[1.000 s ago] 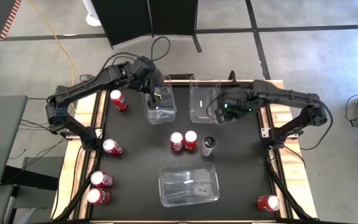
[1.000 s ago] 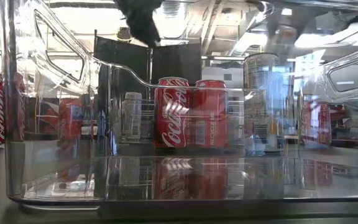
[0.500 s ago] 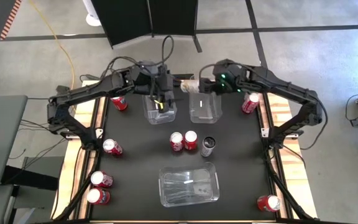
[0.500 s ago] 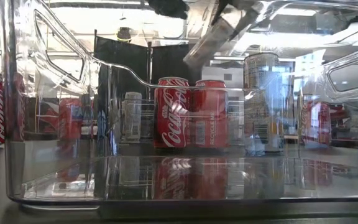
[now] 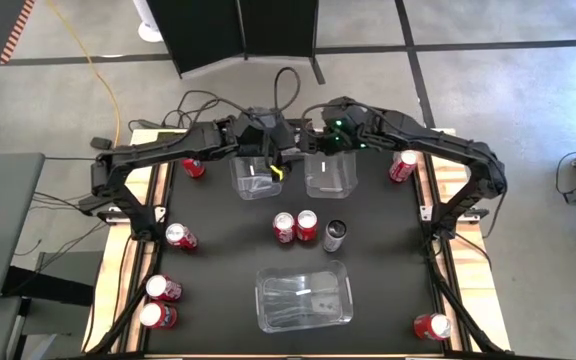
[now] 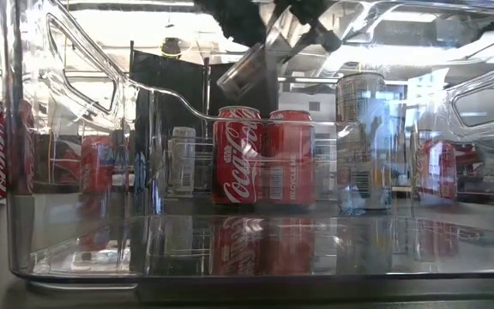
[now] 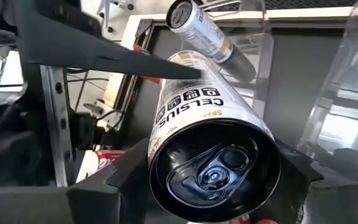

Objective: Sort soda cans
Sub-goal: Put the bottom white soda can into the top left transparent bin

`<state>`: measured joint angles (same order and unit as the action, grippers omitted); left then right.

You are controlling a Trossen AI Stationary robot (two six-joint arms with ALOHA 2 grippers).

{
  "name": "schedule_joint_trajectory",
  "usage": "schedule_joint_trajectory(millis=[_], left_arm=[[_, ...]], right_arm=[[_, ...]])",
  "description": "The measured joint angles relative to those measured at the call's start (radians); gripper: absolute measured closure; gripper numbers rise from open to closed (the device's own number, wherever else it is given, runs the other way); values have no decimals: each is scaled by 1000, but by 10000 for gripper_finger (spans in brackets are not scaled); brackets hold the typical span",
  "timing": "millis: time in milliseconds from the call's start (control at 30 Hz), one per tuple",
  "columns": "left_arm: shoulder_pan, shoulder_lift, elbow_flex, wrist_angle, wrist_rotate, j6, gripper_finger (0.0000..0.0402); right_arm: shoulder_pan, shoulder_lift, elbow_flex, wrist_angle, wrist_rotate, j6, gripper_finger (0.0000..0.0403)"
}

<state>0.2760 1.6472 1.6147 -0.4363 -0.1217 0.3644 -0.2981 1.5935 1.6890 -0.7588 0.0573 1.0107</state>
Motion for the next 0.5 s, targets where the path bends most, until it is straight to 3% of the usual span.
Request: schedule_joint_trajectory(millis=[200, 500], left_arm=[[-5, 25, 0, -8, -6, 9, 58], [-5, 22, 0, -11, -4, -4, 126]], right_arm=[[4, 16, 9, 14, -11, -14, 153], [4, 16, 9, 8, -17, -27, 153]])
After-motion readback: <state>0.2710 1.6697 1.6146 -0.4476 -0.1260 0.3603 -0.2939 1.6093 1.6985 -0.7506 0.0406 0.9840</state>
